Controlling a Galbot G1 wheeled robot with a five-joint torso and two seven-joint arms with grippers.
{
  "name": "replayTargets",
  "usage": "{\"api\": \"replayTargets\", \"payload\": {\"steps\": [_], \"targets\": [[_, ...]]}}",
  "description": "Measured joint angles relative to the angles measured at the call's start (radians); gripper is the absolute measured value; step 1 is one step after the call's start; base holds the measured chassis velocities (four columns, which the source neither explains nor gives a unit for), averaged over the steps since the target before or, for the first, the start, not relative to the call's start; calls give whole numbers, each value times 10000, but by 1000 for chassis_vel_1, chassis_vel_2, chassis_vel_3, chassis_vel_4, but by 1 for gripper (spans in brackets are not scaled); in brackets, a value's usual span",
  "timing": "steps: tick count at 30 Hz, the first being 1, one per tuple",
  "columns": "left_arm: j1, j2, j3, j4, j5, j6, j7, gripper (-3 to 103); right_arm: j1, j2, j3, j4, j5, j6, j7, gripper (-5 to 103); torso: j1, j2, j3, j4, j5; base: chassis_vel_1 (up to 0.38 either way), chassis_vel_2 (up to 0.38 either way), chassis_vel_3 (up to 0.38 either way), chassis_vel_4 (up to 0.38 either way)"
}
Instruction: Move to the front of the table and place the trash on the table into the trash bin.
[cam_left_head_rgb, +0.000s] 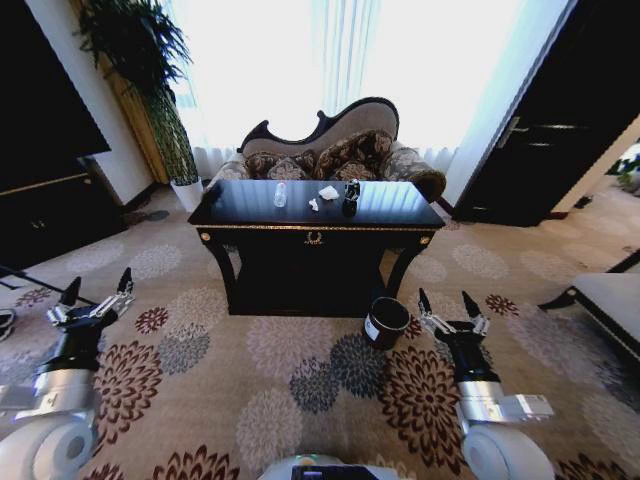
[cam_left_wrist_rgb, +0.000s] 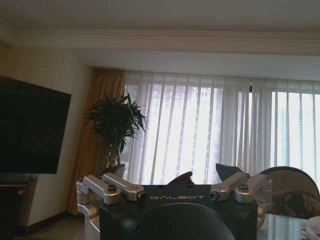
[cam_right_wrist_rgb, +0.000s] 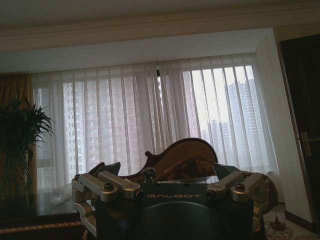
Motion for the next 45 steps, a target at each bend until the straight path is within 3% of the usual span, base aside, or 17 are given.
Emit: {"api": "replayTargets", "payload": {"steps": [27, 45], "targets": [[-101, -122, 172, 332, 61, -341, 124, 100, -188, 292, -63, 285, -441, 218, -70, 100, 12, -6, 3, 0, 0, -313, 310, 312, -309], [-183, 58, 129, 83, -183, -215, -65, 100, -285, 347, -114, 578, -366, 298, -220, 100, 2, -1, 1, 2, 0, -12, 12, 20, -14]]}}
